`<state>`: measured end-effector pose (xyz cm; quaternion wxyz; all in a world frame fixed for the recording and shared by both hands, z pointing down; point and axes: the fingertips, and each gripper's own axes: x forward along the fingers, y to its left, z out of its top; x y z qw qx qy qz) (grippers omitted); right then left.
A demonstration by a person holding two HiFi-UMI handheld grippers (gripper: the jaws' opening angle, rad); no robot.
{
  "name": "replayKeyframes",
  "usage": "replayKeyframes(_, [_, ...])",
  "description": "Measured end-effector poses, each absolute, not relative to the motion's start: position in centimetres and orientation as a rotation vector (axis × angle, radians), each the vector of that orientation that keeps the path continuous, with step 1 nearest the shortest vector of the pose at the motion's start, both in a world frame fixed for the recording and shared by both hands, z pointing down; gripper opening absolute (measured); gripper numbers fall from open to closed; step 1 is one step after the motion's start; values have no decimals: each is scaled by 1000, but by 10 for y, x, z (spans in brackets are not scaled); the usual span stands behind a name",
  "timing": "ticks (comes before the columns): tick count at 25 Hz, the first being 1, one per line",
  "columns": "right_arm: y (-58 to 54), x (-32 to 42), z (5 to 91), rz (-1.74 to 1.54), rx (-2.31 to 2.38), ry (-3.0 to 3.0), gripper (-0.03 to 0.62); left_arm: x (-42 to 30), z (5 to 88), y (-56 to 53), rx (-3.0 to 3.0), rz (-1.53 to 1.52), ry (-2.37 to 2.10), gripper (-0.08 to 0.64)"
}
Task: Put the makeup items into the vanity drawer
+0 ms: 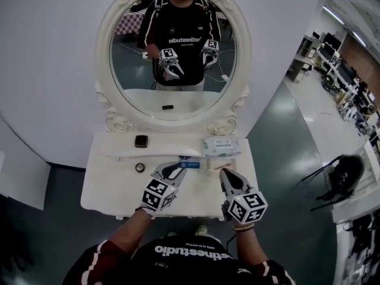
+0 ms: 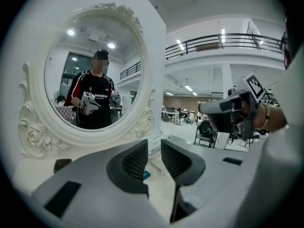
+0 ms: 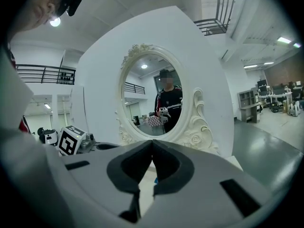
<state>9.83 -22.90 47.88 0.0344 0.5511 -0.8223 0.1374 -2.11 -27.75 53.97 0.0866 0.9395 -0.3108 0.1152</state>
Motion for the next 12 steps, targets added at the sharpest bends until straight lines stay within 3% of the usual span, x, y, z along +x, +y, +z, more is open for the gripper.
replayKeyframes(12, [-229, 50, 454, 261, 1672, -2546, -6, -105, 475, -269, 2833, 137, -1155, 86])
